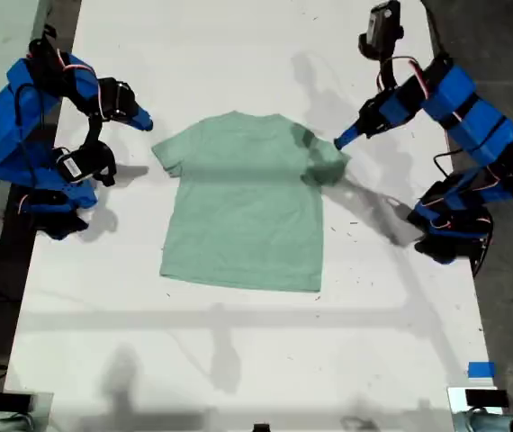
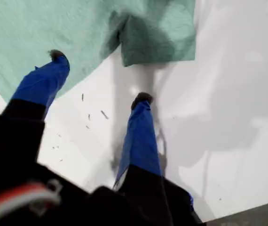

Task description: Fold tshirt

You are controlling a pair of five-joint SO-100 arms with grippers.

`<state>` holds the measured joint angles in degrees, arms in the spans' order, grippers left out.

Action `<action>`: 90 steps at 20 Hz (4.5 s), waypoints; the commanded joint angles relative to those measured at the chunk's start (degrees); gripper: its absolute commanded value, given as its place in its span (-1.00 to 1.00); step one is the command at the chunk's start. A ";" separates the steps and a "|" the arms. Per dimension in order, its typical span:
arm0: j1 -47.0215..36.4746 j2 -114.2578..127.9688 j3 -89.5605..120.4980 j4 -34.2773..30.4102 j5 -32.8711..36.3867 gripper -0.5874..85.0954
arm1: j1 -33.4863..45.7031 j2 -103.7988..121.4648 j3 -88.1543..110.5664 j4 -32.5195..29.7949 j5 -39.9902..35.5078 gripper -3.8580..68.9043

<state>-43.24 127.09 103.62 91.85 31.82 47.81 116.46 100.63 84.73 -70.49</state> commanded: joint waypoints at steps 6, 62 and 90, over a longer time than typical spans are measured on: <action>1.49 1.23 1.67 -3.87 -0.88 -0.95 | 3.43 -13.97 14.41 -25.58 -2.29 -0.03; -0.18 0.00 1.41 -7.56 -0.35 -0.55 | -25.84 -4.13 -7.56 1.76 21.80 -0.27; -13.54 -76.82 -38.06 -9.40 13.45 -0.98 | -29.36 32.17 22.32 -2.02 27.51 -0.30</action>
<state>-55.63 51.33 70.14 79.54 44.56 19.16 145.55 123.13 82.97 -43.59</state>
